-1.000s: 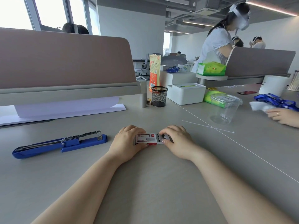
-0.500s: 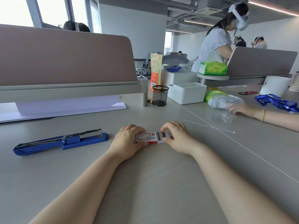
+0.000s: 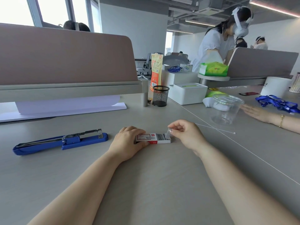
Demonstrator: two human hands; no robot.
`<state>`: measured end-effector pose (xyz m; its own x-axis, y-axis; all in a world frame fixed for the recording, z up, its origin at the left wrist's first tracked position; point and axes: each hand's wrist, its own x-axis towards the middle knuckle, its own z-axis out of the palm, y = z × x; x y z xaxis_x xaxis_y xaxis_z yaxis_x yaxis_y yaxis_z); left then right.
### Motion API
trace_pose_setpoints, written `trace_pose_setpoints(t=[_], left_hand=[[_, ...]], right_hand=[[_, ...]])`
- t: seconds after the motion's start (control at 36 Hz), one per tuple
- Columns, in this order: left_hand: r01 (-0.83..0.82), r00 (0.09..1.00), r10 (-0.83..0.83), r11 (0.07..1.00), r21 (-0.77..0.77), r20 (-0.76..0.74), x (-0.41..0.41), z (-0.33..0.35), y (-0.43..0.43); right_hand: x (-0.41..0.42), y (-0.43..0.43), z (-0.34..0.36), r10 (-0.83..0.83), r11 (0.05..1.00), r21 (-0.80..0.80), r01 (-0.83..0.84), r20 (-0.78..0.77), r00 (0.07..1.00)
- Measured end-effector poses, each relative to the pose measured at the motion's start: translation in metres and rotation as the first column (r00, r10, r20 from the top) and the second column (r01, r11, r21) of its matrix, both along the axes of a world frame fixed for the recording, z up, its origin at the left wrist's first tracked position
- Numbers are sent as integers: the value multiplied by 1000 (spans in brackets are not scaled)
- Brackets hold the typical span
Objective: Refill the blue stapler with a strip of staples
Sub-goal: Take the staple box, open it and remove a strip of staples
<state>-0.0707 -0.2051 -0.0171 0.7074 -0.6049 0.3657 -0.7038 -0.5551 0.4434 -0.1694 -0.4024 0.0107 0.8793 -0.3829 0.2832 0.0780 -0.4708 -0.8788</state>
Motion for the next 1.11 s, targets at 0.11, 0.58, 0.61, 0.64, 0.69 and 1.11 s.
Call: trace_pose_setpoints(t=[0.11, 0.58, 0.61, 0.64, 0.69, 1.11], left_hand=[[-16, 1000, 16, 1000, 7, -6, 1, -1, 1], [-44, 998, 41, 998, -47, -54, 2, 1, 2], [-46, 998, 43, 998, -47, -53, 1, 2, 2], [-49, 997, 46, 998, -45, -53, 1, 2, 1], [-53, 997, 51, 998, -39, -53, 0, 3, 1], [-67, 996, 65, 997, -31, -62, 2, 0, 1]], right_hand=[[-6, -12, 2, 31, 993, 112, -21, -92, 995], [-1, 2, -1, 105, 985, 154, -77, -182, 978], [0, 4, -2, 111, 985, 152, -83, -181, 977], [1, 6, -3, 117, 984, 153, -90, -179, 977], [3, 10, -5, 130, 982, 160, -102, -175, 976], [1, 15, -3, 100, 987, 138, -81, -135, 986]])
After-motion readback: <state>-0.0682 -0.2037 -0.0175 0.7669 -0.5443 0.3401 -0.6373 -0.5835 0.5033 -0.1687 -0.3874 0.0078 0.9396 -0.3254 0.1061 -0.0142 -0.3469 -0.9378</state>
